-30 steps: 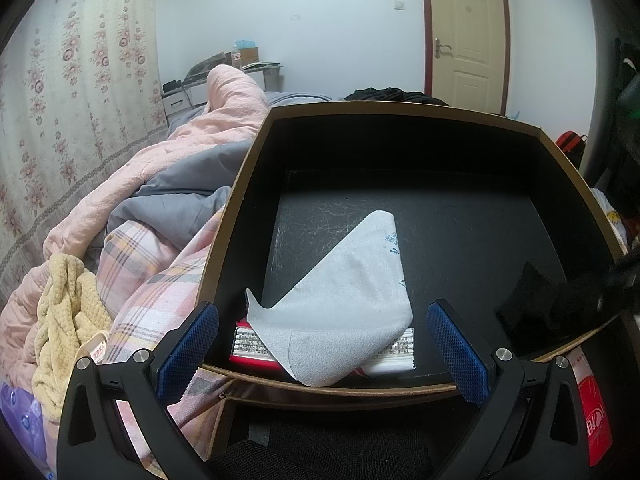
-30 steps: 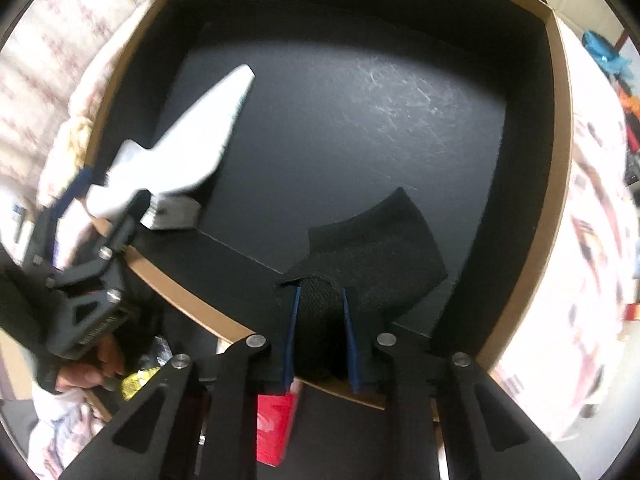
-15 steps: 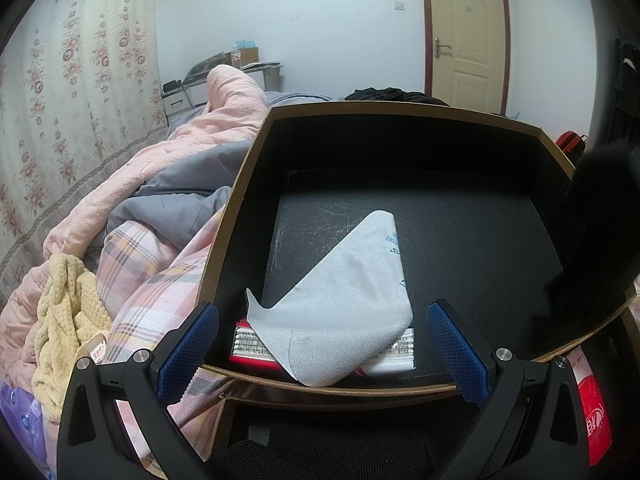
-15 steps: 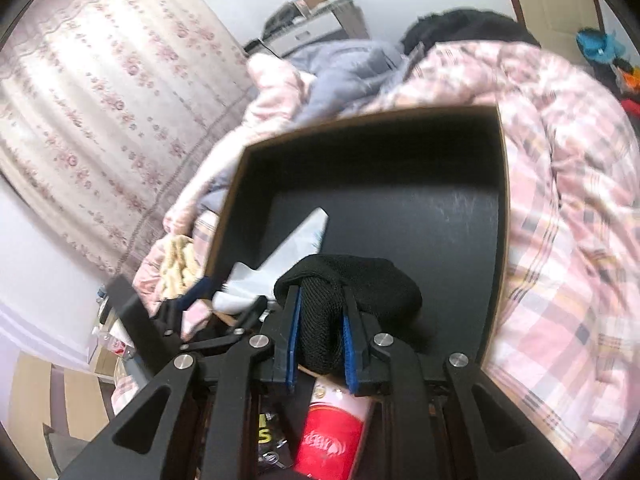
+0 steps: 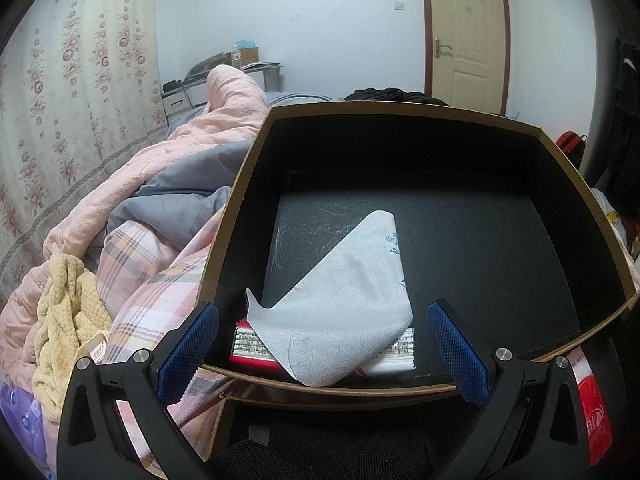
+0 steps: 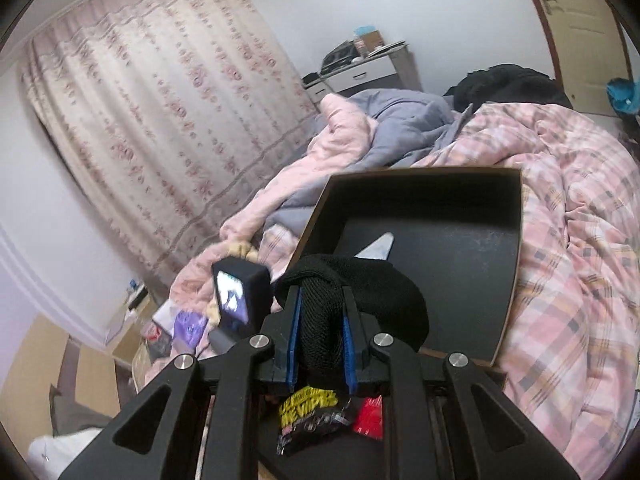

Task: Organize soft objects
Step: 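Lift the black sock and carry it out of the tray with the right tool, then open the right tool to drop the sock beside the wipes packet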

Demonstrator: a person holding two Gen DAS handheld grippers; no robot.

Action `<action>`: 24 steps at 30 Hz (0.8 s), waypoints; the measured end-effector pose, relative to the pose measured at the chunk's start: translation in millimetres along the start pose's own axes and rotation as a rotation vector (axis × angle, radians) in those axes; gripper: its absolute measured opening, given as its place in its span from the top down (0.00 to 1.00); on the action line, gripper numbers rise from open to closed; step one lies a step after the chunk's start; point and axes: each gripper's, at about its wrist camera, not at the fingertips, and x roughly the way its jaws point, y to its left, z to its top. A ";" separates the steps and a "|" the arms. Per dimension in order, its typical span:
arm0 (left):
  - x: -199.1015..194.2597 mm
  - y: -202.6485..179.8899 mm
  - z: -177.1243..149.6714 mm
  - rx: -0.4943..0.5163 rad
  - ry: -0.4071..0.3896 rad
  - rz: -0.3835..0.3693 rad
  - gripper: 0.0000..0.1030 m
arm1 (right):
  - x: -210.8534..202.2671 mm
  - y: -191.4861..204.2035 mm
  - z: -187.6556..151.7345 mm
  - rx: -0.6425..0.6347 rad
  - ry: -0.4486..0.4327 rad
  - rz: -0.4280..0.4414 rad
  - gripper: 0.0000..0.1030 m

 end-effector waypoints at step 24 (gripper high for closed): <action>-0.2 0.4 -0.1 -0.001 0.000 -0.001 0.00 | 93.8 -2.1 -42.3 -0.236 0.225 -0.425 0.46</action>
